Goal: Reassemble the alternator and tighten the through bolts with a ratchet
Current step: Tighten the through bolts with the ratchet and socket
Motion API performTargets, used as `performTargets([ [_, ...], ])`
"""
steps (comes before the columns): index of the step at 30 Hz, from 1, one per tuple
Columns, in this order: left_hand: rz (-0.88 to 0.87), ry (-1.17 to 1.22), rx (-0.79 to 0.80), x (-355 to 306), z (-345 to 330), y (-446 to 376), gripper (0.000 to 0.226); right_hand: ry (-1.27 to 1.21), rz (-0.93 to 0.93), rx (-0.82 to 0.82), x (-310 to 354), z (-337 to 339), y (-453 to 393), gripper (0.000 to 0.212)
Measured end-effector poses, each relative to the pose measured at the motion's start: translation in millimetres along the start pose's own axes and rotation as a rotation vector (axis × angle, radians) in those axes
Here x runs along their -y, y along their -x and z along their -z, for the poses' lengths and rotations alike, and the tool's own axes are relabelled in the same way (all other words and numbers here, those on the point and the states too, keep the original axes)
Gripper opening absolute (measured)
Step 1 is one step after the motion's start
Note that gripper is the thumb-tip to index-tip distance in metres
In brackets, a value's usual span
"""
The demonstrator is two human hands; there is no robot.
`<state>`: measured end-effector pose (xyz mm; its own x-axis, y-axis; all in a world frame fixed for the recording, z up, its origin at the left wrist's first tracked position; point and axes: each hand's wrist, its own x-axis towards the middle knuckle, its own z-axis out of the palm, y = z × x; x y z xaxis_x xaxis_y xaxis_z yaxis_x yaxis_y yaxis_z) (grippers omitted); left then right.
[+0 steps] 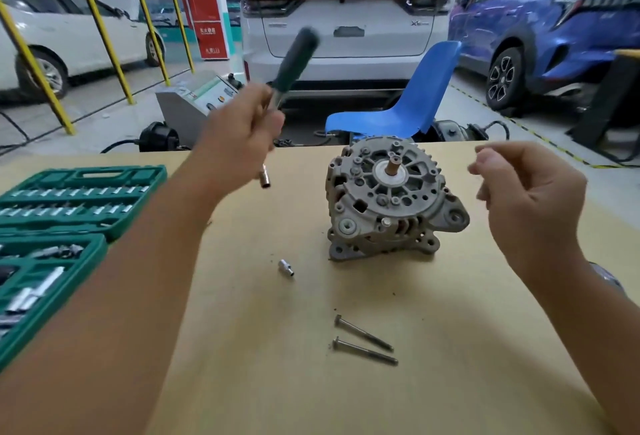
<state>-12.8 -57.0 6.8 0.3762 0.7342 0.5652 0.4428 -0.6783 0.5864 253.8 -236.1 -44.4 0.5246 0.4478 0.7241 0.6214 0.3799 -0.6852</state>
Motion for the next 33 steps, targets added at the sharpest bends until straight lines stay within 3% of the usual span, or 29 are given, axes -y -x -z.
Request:
performTargets([
  [2,-0.332,-0.035,-0.011,-35,9,4,0.008,-0.229,-0.05,0.058,15,-1,-1,0.017],
  [4,-0.589,-0.078,0.032,-64,2,13,0.018,-0.483,-0.16,0.225,28,-1,-2,0.027],
  [7,-0.747,-0.06,0.094,-89,-22,29,0.016,-0.621,-0.249,0.413,39,11,-9,0.038],
  [10,-0.719,0.063,0.051,-88,-31,33,0.02,-0.402,-0.187,0.646,40,32,-19,0.037],
  [12,-0.625,0.189,0.038,-79,-34,39,0.03,-0.271,-0.148,0.738,37,40,-23,0.047],
  [15,-0.444,0.382,0.111,-57,-42,61,0.035,-0.416,-0.142,0.682,40,47,-28,0.041],
  [19,-0.365,0.399,0.193,-40,-49,75,0.037,-0.522,-0.086,0.57,45,55,-34,0.023],
  [21,-0.358,0.424,0.198,-43,-54,70,0.039,-0.539,-0.074,0.54,47,55,-33,0.02],
  [26,-0.389,0.303,0.104,-54,-67,69,0.014,-0.489,-0.07,0.53,49,54,-31,0.02],
  [29,-0.379,0.28,0.067,-55,-68,73,0.016,-0.4,-0.084,0.552,46,57,-34,0.033],
  [33,-0.443,0.164,0.14,-53,-68,71,0.009,-0.367,-0.136,0.573,38,57,-34,0.039],
])
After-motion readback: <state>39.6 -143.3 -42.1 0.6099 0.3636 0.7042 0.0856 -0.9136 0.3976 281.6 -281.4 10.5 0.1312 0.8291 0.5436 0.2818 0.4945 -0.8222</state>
